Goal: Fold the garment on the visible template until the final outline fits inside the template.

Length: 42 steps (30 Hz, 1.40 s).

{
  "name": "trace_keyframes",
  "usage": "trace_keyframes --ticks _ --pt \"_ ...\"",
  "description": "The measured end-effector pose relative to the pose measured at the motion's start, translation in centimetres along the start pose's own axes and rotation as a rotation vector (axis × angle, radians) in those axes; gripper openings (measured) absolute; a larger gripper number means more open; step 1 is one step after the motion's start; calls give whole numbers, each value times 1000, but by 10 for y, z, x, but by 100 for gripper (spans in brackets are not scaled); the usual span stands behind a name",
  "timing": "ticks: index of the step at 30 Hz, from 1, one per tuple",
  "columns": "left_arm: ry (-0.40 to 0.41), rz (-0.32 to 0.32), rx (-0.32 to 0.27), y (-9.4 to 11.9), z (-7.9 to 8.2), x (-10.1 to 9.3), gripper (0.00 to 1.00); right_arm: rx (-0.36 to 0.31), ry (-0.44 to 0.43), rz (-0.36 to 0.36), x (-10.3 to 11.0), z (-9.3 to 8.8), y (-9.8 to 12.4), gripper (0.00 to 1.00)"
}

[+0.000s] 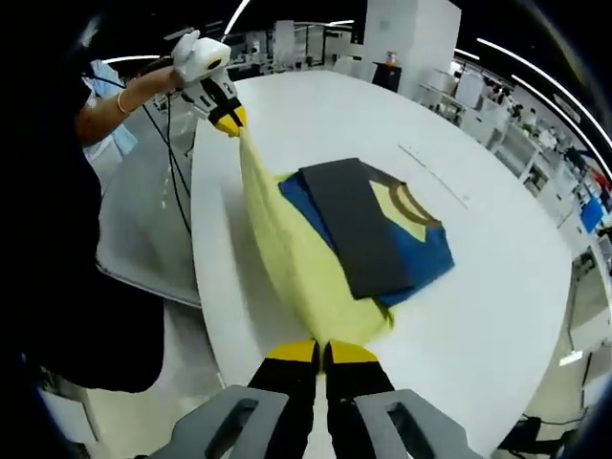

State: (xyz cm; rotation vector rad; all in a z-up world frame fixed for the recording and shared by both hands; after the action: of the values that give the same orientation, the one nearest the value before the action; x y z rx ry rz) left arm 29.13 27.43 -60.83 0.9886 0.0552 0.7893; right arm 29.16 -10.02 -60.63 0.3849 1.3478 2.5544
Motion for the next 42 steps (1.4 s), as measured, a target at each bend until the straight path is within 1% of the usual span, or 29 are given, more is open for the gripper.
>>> trace_keyframes --ticks 2,4,6,9,11,17,21,25,27,28,31,37,39,42 --pt "5 14 -4 -3 4 5 2 1 -4 -17 -6 3 0 0" --pt "-10 32 -14 -6 8 10 2 -1 9 -42 -13 6 0 0" --pt "0 48 -15 -9 12 15 2 -6 15 -65 -21 9 2 0" --pt "16 82 -34 -12 18 24 2 -21 2 -97 -33 14 3 0" --pt "40 106 -49 -13 22 29 2 -24 7 -117 -38 17 4 0" --pt "60 148 -78 -19 34 45 2 -20 30 -174 -55 28 6 0" --pt "72 173 -85 -25 40 53 1 -22 41 -217 -67 35 7 0" --pt "56 222 -82 -33 46 60 1 -40 46 -259 -78 42 7 0" --pt "73 245 -85 -35 50 65 1 -42 40 -282 -84 44 6 0" --pt "71 260 -96 -36 53 68 1 -48 36 -296 -88 46 5 0" --pt "94 273 -118 -40 59 75 1 -48 33 -326 -96 49 4 0" --pt "113 316 -134 -48 66 87 1 -54 27 -376 -112 55 1 0" --pt "139 326 -148 -52 70 92 1 -53 25 -407 -119 57 0 0" --pt "155 339 -156 -60 74 100 1 -62 7 -441 -128 60 -4 0"
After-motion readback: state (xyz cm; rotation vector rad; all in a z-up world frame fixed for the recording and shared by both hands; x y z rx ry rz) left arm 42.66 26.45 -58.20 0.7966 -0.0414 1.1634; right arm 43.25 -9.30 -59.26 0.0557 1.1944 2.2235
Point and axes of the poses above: the point that each gripper's makers call its tool centre point, and the gripper's own axes: y roughly backward along the fingers, x roughly to its left, z roughly out of its top, the point moved 8 cm from there along y, roughly backward along the fingers, and after that the axes turned 11 degrees about z, right-handed, at the moved point
